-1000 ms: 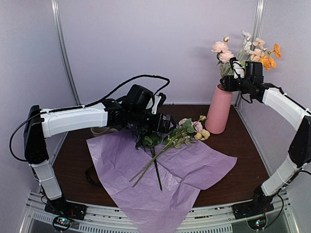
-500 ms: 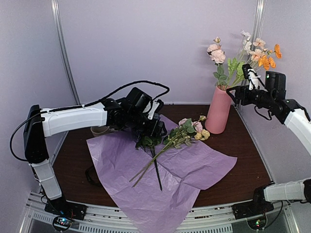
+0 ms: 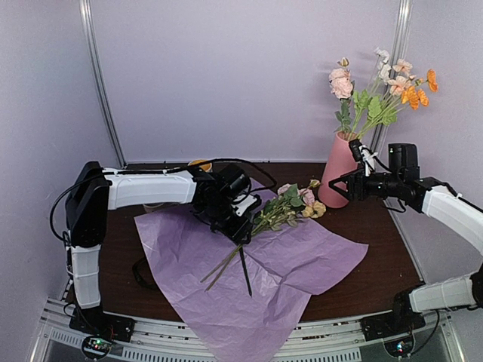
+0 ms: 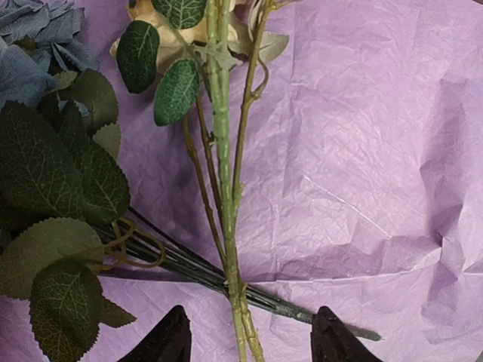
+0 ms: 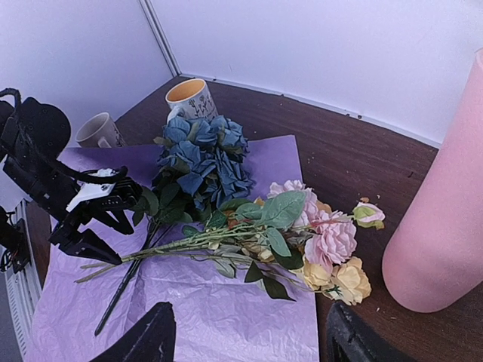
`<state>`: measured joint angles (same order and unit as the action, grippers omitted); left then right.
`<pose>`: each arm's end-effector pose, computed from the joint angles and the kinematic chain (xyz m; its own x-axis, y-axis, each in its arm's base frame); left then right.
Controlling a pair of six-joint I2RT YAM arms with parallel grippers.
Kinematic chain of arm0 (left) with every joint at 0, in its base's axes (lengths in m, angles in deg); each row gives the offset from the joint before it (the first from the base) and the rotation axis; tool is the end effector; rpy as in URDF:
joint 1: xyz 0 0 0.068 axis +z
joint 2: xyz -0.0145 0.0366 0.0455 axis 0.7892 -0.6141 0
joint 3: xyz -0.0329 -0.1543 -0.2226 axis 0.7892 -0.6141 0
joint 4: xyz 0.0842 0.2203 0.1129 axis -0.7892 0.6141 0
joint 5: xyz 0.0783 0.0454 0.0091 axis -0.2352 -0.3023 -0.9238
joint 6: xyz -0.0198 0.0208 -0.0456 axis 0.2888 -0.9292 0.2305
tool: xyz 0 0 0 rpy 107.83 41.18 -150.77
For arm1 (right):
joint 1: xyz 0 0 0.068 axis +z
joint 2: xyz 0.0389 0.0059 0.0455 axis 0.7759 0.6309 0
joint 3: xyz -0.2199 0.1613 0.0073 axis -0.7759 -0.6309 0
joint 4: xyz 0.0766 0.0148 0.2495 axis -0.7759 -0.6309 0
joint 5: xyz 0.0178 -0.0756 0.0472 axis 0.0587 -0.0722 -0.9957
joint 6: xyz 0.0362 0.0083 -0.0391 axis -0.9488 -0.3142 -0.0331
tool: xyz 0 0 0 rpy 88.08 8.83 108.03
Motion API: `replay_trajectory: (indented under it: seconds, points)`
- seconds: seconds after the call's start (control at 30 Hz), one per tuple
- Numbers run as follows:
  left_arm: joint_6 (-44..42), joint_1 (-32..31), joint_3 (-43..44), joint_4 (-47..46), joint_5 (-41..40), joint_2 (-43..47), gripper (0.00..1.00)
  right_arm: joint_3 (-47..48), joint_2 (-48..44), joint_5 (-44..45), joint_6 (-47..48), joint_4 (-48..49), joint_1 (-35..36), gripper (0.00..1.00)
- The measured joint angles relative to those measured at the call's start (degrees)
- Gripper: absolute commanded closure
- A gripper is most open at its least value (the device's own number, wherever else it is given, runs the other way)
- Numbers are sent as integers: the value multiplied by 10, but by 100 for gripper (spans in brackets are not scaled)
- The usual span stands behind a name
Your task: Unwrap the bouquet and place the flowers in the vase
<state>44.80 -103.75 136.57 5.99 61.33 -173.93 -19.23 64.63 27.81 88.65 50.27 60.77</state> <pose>0.2630 -0.3404 0.2031 -0.7652 0.5353 -0.3577 0.6290 0.7401 -0.2379 0.2465 0.0668 0.2975 -0.4354 -0.1091 -0.8936 -0.7215 0.6359 0.2739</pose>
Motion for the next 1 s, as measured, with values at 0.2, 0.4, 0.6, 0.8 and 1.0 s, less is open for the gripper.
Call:
replay_trajectory:
  seconds: [0.2, 0.4, 0.6, 0.8, 1.0]
  points:
    - [-11, 0, 16, 18, -5, -4, 54, -1, 0, -5, 3, 19, 0, 33]
    - [-15, 0, 59, 21, -18, -38, 57, -11, 0, -7, 5, 31, 0, 34]
    - [-15, 0, 125, 40, -45, -87, 60, -19, -3, -7, 8, 35, 0, 34]
    - [-13, 0, 137, 53, -50, -103, 67, -19, -3, -7, 8, 40, 0, 34]
    - [-13, 0, 137, 57, -52, -109, 71, -19, -3, -7, 8, 40, 0, 35]
